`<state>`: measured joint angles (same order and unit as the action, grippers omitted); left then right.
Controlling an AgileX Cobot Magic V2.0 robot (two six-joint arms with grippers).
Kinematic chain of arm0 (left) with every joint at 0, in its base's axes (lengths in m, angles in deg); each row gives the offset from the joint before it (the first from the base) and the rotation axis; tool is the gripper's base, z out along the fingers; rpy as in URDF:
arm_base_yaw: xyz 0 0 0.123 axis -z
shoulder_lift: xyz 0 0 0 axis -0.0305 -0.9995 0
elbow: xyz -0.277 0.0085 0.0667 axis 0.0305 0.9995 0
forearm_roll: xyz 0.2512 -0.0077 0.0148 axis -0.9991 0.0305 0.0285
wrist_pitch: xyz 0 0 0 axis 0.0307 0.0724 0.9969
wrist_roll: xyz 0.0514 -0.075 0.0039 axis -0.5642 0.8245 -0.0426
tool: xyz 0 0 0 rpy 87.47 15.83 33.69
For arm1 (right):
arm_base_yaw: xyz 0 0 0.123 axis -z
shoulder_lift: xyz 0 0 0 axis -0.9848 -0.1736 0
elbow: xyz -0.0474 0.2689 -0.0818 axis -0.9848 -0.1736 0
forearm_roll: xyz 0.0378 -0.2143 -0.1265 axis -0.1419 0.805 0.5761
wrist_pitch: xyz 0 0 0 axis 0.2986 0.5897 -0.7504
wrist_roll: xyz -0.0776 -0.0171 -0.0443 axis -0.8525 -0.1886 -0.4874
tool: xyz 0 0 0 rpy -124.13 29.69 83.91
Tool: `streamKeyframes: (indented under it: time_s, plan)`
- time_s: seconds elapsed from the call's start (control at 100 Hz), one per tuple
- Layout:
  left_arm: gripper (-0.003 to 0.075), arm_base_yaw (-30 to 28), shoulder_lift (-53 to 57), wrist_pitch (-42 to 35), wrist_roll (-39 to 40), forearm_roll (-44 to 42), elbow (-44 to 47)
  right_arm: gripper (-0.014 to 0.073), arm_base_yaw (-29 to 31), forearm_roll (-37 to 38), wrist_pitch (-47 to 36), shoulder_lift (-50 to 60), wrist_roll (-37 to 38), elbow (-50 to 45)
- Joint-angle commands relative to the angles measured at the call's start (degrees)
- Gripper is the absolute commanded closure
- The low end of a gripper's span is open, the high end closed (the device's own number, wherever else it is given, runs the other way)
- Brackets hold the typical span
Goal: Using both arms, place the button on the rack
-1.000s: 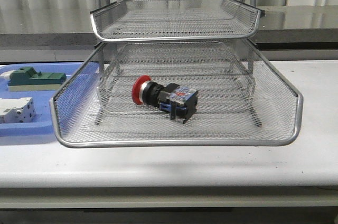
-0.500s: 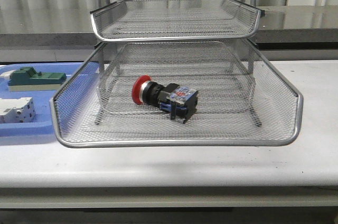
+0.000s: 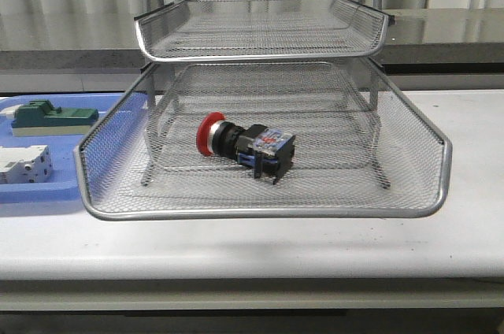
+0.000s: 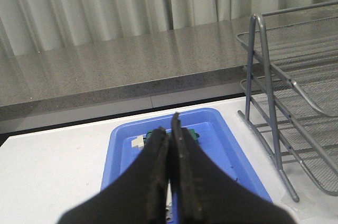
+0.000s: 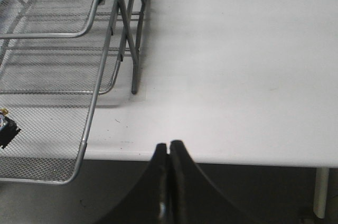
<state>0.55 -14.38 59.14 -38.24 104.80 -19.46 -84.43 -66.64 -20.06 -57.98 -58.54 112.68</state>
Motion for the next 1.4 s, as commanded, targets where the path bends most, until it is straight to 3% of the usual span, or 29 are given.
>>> streamKeyframes:
  time_s: [0.0,0.11,0.34,0.56,0.8,1.08,1.39]
  plan:
    - [0.074,-0.06,-0.17,-4.48,0.65,0.75,-1.53,0.0664,0.05,-1.39,-5.64,-3.66,-3.4,1.15]
    - [0.074,-0.06,-0.17,-4.48,0.65,0.75,-1.53,0.0664,0.05,-8.1,-6.14,-9.04,-11.2,1.15]
    - [0.074,-0.06,-0.17,-4.48,0.65,0.75,-1.53,0.0663,-2.19,-26.39,-6.16,-21.88,-35.99,1.15]
    - [0.074,-0.06,-0.17,-4.48,0.65,0.75,-1.53,0.0663,-11.85,-28.4,-6.52,-31.56,-48.83,1.15]
    - [0.074,-0.06,-0.17,-4.48,0.65,0.75,-1.53,0.0663,-23.08,-27.2,-9.04,-37.94,-53.35,1.15]
    - [0.074,-0.06,-0.17,-4.48,0.65,0.75,-1.53,0.0661,-33.6,-20.24,-14.65,-42.99,-53.36,1.15]
    - [0.074,-0.06,-0.17,-4.48,0.65,0.75,-1.53,0.0661,-37.14,-17.65,-22.18,-49.98,-53.36,1.15]
